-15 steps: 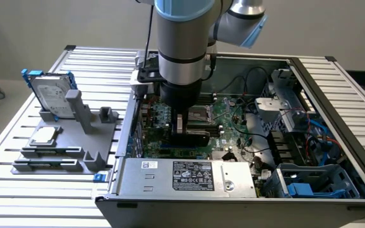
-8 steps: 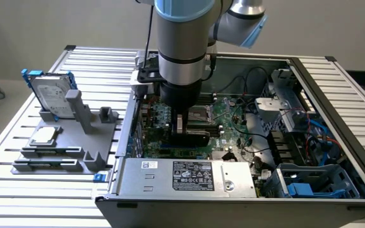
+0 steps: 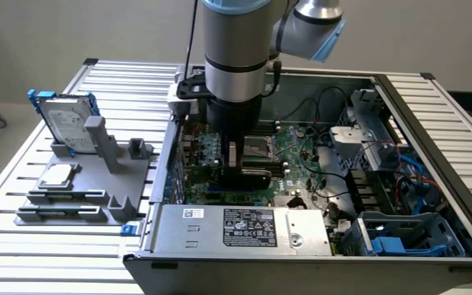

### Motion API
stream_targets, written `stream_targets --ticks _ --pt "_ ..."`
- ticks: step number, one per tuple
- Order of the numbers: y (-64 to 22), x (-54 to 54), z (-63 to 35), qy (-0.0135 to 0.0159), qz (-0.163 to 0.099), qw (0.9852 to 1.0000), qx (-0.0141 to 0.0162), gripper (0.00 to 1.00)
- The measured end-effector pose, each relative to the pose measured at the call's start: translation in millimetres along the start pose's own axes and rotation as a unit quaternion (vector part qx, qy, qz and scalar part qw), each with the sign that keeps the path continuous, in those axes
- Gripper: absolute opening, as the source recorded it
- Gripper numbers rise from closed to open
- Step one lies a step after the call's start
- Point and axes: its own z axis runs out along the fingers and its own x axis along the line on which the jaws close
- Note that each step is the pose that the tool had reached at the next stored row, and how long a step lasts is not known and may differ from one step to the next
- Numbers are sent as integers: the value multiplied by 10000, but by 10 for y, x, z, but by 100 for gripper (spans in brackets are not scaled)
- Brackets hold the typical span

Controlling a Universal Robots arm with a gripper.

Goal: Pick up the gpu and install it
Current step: 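Insert the gpu into the slot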

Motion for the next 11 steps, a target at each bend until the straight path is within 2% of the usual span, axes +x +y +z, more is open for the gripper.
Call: stream_targets --ticks 7,8,11 --pt "-13 -2 -133 -1 1 10000 -23 34" --pt "-14 -2 -142 -3 1 10000 -26 31" --pt "-15 -2 -145 -4 0 10000 -33 13"
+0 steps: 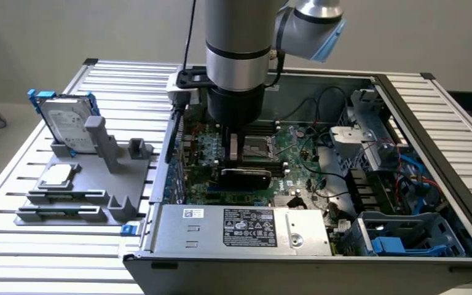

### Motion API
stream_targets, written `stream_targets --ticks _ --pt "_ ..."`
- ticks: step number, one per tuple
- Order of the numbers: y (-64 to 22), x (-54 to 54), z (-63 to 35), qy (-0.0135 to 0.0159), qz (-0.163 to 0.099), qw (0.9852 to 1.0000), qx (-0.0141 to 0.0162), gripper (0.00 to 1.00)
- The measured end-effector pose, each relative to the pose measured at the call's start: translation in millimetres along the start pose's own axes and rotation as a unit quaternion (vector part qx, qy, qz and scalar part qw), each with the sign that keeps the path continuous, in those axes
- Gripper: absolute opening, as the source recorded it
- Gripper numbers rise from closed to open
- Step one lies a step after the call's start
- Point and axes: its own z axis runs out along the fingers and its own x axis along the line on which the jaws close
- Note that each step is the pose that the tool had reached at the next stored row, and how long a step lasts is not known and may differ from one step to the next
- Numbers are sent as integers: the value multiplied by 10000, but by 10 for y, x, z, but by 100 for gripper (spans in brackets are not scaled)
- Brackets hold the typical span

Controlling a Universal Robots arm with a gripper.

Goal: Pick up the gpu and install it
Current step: 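Insert the gpu into the slot, then press down on the gpu until it lock into place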

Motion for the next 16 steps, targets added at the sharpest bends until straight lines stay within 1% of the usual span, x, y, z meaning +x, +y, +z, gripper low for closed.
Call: stream_targets --ticks 1,2,16 --pt "0 0 0 0 0 10000 0 13" --pt "0 0 -1 1 0 10000 -1 11" --pt "0 0 -1 1 0 10000 -1 11"
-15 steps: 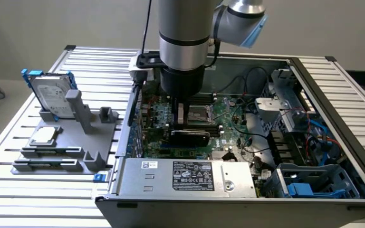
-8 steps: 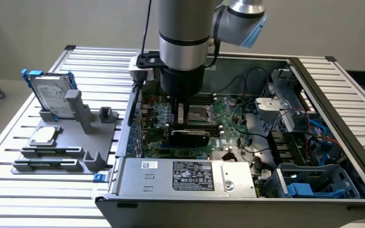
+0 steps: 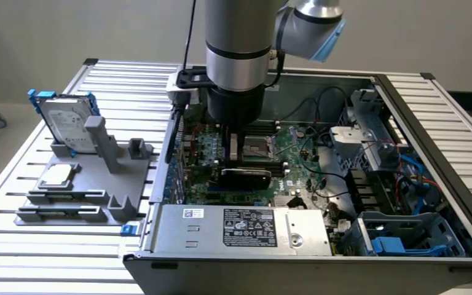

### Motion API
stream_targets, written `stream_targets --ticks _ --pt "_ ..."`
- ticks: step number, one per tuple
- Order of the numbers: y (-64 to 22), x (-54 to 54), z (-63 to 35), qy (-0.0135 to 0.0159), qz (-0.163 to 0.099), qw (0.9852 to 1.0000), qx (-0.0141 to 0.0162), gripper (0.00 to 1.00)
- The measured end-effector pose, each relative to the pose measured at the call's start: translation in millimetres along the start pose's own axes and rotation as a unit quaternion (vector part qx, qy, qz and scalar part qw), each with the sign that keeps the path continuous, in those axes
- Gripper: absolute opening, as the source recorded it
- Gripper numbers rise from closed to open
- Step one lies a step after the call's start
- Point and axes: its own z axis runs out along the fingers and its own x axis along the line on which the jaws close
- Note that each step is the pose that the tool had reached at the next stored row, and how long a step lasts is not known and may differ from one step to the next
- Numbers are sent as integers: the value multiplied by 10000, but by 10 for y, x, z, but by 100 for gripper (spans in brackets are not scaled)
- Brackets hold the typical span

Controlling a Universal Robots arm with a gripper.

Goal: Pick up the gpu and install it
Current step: 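Press down on the gpu until it lock into place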

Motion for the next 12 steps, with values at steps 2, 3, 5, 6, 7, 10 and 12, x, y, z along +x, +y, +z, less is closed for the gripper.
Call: stream_targets --ticks 2,3,5,6,7,10,12 --pt "0 -3 0 2 0 10000 -1 11" --pt "1 -14 6 2 0 10000 0 11" --pt "1 -31 19 -5 -1 10000 3 11" --pt "2 -41 25 -6 0 10000 3 11" --pt "3 -52 32 -8 0 10000 2 11" --pt "31 -71 52 -9 1 10000 3 11" --pt "46 -72 60 -8 1 10000 3 11"
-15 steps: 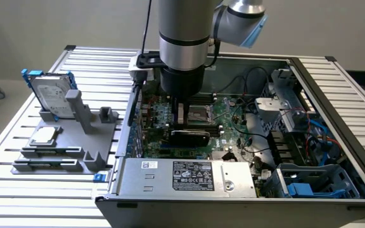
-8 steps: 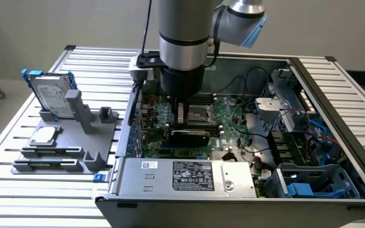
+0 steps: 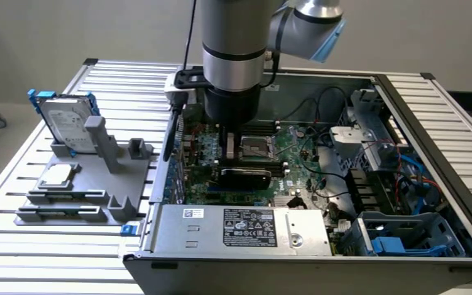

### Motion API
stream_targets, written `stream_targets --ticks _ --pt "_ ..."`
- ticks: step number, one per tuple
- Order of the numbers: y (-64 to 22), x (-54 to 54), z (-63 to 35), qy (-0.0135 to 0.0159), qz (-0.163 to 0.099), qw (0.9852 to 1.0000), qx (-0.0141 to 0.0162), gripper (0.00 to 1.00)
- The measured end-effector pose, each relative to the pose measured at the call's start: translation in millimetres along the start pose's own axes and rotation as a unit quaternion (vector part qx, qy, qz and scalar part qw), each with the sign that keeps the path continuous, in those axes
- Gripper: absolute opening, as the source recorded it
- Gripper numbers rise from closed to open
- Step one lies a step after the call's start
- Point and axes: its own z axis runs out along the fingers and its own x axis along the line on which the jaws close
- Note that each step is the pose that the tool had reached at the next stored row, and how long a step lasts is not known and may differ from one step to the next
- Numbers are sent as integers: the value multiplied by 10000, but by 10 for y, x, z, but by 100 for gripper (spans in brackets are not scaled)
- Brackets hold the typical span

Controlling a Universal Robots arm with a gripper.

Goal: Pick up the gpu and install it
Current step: 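Press down on the gpu until it lock into place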

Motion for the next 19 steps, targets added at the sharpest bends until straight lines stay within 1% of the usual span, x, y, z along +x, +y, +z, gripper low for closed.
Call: stream_targets --ticks 19 --pt "3 1 79 2 0 10000 -2 11"
